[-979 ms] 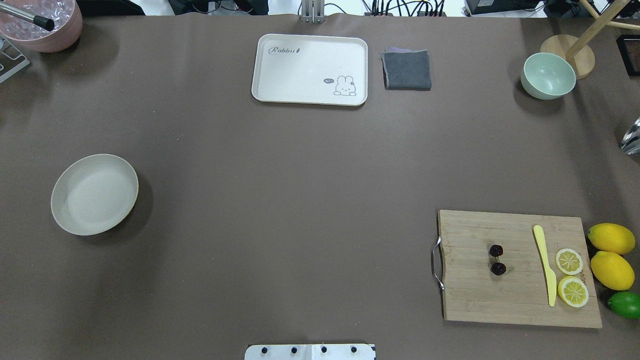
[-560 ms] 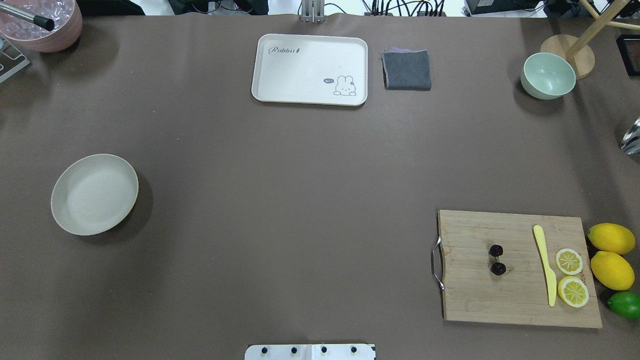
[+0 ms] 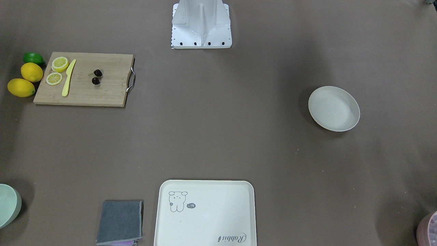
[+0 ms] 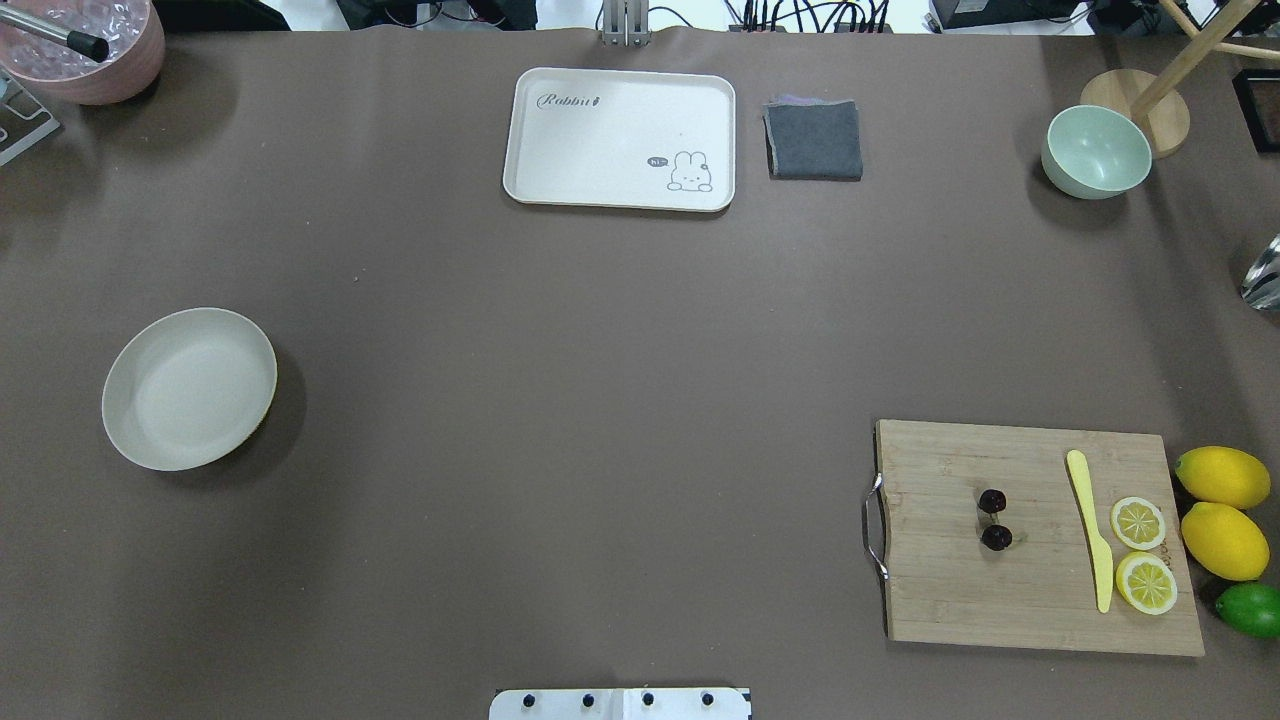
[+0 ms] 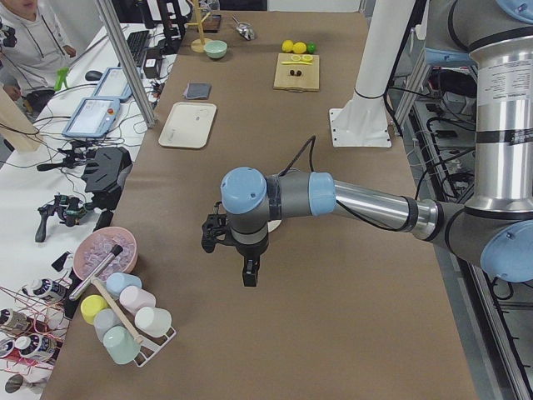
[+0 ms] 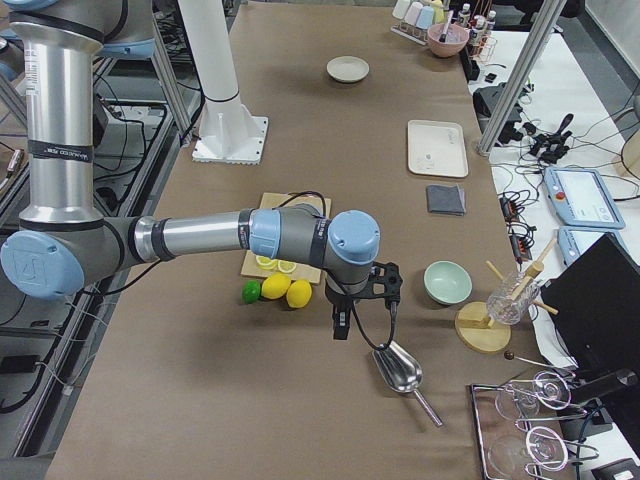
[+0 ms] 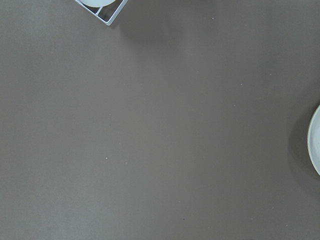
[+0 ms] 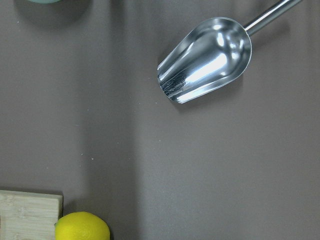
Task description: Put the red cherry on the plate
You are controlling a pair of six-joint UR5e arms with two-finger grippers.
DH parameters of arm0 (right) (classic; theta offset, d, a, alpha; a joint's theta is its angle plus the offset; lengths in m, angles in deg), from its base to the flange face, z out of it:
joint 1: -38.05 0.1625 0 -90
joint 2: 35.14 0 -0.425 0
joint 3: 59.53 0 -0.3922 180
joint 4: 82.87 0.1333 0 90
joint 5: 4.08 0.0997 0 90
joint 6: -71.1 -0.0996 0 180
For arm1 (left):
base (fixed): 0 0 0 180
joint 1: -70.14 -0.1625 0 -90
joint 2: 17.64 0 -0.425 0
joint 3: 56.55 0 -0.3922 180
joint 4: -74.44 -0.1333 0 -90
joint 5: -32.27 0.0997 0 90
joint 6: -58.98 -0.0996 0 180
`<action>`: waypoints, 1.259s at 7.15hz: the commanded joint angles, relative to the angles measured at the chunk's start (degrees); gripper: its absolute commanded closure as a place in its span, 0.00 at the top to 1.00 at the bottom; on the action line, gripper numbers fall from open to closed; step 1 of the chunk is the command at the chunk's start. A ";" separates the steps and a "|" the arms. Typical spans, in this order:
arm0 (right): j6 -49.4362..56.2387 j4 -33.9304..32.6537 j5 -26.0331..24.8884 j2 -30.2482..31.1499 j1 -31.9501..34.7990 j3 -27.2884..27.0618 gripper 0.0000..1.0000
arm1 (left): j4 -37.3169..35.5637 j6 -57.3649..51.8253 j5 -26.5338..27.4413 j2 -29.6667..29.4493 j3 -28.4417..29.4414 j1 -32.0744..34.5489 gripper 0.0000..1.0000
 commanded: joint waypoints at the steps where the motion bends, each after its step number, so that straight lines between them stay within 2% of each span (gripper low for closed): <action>1: 0.00 0.22 -0.40 0.46 0.03 0.08 1.00 | 1.07 0.06 -1.76 -0.56 0.18 -3.35 0.97; 2: 0.00 0.31 -0.49 0.73 0.03 -0.09 1.00 | 1.07 0.32 -8.21 -1.53 0.35 -5.98 0.96; 4: 0.00 0.31 -0.32 0.82 0.03 -0.18 1.00 | 0.99 1.63 -13.18 -4.24 0.87 -10.21 0.94; 7: 0.00 0.22 -0.23 1.08 0.03 -0.09 1.00 | 2.12 2.34 -14.34 -8.03 5.69 -14.69 0.93; 9: 0.00 0.31 -0.32 1.08 0.03 -0.18 1.00 | 9.91 2.78 -16.52 -8.83 12.44 -15.50 0.93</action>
